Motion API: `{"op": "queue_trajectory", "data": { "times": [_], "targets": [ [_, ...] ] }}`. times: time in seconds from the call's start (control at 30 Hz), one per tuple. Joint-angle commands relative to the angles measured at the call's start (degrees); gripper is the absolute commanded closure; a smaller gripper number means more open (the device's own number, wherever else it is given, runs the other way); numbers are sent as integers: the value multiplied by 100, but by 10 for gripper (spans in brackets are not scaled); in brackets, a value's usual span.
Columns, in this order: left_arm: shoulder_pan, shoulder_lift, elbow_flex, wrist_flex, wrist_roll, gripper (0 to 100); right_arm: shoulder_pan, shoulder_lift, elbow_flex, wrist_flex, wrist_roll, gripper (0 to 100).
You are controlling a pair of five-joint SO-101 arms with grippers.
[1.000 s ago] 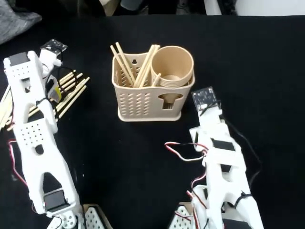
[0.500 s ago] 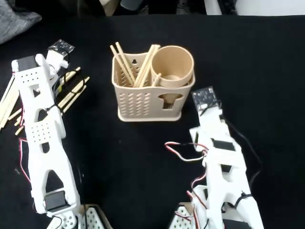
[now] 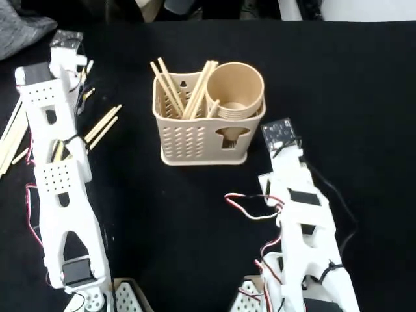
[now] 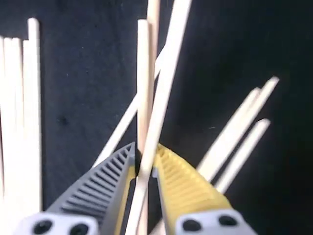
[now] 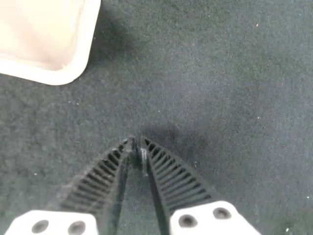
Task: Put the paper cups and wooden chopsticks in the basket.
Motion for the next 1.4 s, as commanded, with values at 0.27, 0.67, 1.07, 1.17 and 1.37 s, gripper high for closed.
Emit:
{"op": "queue_trajectory", "data": {
  "times": [0.27, 0.67, 1.07, 1.17, 1.37],
  "targets": [
    [1007, -3754, 3653, 26, 1916, 971, 70, -145, -40, -70, 53, 986],
    [1807, -5899, 5684, -571, 1916, 971, 70, -145, -40, -62, 53, 986],
    [1842, -9204, 10018, -3596, 1881, 971, 70, -145, -40, -62, 53, 986],
    [1842, -10119, 10651, -3982, 1881, 971, 70, -145, -40, -62, 53, 986],
    [1868, -11490, 11222, -4501, 1916, 971, 70, -145, -40, -62, 53, 986]
  ]
}}
